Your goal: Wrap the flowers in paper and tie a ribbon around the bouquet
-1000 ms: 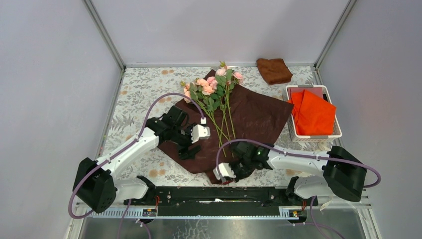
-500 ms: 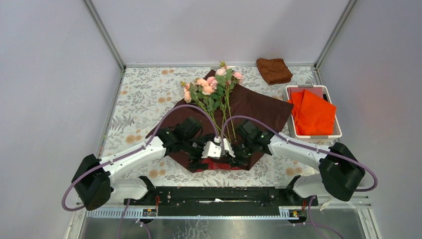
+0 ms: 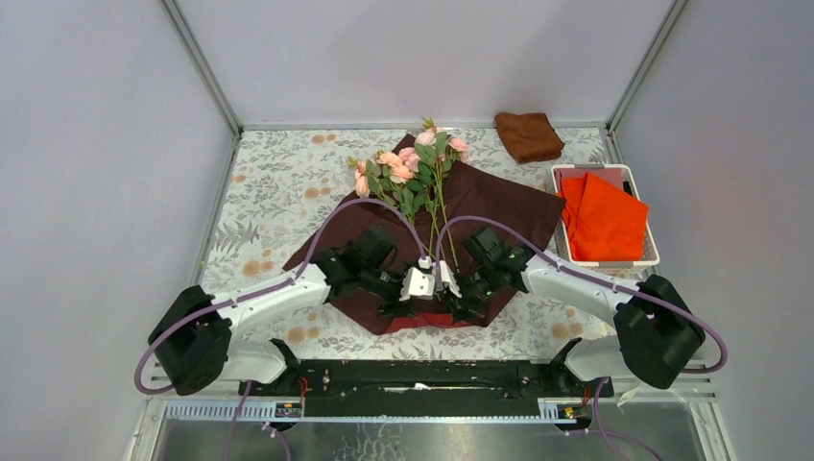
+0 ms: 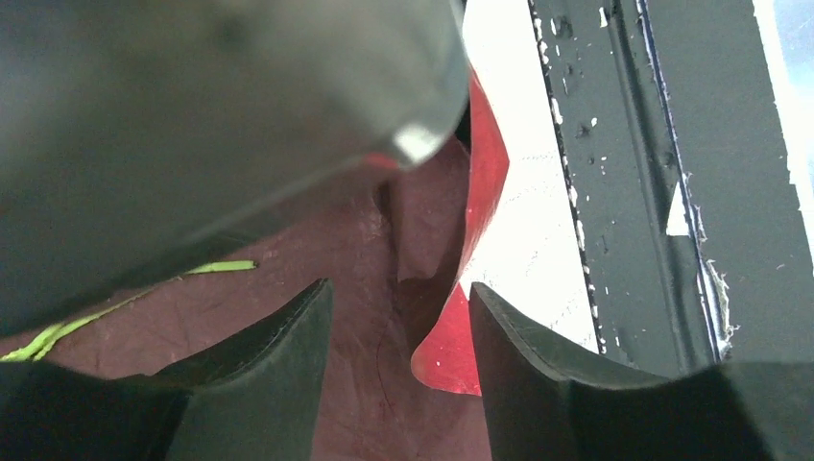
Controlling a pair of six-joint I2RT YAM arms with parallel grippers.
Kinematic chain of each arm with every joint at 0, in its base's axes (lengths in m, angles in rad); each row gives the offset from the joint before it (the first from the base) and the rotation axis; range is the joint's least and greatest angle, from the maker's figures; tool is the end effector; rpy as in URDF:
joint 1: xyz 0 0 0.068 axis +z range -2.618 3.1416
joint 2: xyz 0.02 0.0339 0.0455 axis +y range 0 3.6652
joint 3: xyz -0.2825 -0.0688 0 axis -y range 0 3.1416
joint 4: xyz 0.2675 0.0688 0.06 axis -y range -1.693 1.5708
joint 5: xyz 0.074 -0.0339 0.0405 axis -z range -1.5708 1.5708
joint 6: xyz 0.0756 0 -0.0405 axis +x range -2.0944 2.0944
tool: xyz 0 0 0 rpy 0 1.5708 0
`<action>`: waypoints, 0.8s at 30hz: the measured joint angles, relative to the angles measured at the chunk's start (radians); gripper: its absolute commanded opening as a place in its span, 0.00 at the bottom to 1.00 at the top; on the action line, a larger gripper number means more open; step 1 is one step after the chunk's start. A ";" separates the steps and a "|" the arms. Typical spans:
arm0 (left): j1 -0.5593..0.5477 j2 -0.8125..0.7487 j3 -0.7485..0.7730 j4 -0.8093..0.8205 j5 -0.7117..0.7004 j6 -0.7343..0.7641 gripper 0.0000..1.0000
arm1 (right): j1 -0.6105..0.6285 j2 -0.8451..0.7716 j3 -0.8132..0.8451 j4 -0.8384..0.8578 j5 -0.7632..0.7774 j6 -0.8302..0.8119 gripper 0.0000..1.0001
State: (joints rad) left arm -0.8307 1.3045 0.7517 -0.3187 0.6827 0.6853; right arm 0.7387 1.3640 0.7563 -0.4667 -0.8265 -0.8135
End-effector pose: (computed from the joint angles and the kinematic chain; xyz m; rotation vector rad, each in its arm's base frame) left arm 0.1605 -0.2465 0.1951 1.8374 1.4980 -0.8953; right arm 0.1662 0.2266 0.1764 -1.8953 1.5453 1.0420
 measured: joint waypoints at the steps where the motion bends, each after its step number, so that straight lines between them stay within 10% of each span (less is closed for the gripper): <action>1: 0.000 0.004 -0.002 0.010 0.008 -0.008 0.58 | -0.002 0.000 0.000 0.000 -0.003 0.000 0.00; 14: 0.009 -0.005 -0.177 0.270 0.044 -0.125 0.64 | -0.031 -0.087 -0.003 0.040 -0.001 0.042 0.00; 20: 0.014 -0.004 -0.201 0.342 0.036 -0.187 0.14 | -0.031 -0.087 -0.002 0.034 -0.004 0.042 0.04; 24: 0.016 -0.006 -0.196 0.342 0.039 -0.206 0.00 | -0.031 -0.087 -0.002 0.034 0.002 0.049 0.43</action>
State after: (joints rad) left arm -0.8150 1.2987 0.5560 0.0235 0.7219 0.4793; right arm 0.7074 1.2766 0.7547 -0.4328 -0.8249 -0.7643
